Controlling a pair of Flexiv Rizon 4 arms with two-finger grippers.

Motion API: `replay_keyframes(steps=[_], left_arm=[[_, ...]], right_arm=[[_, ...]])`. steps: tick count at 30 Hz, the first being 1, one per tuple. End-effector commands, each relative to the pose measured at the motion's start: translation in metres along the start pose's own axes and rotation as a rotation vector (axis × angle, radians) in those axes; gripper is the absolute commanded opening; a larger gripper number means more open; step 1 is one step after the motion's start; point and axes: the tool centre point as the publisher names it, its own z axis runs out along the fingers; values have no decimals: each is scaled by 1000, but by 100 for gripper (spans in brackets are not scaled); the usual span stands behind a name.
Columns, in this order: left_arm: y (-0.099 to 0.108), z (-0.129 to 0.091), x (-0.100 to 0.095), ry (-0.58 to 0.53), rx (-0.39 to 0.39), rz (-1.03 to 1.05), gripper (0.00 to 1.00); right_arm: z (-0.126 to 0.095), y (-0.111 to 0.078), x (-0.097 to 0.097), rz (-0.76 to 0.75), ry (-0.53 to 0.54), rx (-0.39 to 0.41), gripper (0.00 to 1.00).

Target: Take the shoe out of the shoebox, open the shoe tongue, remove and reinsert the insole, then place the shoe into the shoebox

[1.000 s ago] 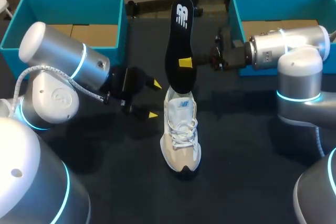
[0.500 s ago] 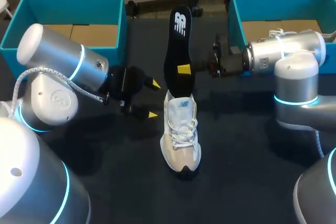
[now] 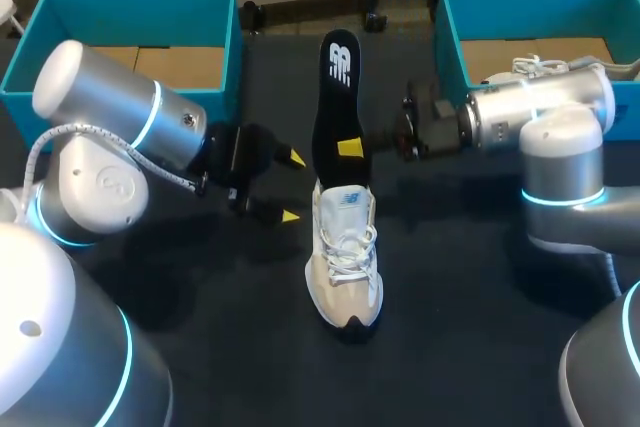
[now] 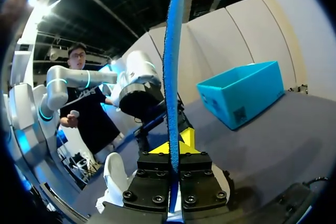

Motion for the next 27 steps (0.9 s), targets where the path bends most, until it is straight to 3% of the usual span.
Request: replay_keyframes(steps=[1,27], left_arm=[[-1,1,-1,2,-1,-2,100],[3,-1,1,0,-2,-17,100]], right_arm=[[4,-8,-2,2,4,-2,0],[19,-58,17,147,24,31,0]])
